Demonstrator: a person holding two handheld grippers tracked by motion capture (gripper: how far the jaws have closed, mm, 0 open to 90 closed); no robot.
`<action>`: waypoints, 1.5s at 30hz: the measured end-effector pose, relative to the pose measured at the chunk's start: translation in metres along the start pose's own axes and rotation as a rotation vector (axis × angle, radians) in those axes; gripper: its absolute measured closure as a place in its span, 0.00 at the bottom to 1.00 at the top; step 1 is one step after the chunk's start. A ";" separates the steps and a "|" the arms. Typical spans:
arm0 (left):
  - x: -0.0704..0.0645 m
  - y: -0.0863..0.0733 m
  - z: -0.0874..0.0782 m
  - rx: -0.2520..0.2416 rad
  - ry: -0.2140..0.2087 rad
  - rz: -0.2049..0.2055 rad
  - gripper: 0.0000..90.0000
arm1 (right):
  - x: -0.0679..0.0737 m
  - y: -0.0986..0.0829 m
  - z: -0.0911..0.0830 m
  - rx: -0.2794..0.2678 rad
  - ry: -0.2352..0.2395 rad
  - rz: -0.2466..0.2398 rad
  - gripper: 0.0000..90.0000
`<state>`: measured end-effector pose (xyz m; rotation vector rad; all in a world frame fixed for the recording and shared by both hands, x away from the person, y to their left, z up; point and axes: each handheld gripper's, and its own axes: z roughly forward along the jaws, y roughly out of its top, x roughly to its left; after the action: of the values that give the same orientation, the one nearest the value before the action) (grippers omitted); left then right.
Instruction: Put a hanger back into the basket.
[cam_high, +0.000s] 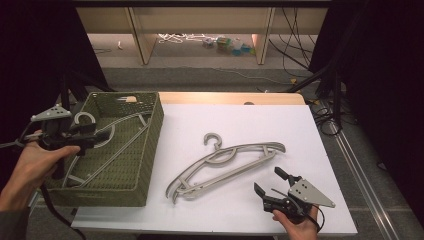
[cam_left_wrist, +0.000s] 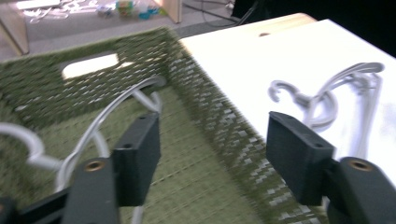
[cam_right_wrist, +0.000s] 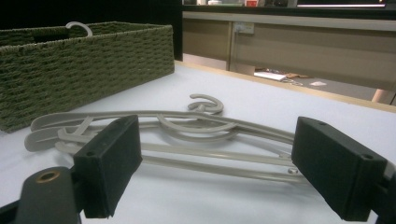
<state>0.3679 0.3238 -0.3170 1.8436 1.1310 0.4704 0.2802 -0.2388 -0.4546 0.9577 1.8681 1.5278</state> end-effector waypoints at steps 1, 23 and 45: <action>0.000 0.000 0.000 0.000 0.000 0.000 0.37 | 0.000 0.001 -0.001 0.016 -0.012 -0.006 0.18; -0.104 0.013 0.051 -0.043 -0.237 0.089 0.32 | 0.000 0.000 -0.001 -0.008 -0.011 -0.011 0.18; -0.198 0.018 0.134 0.025 -0.368 0.186 0.33 | -0.003 0.000 -0.002 -0.013 0.010 0.006 0.18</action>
<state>0.3689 0.0858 -0.3478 1.9671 0.7253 0.2075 0.2806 -0.2427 -0.4547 0.9520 1.8622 1.5487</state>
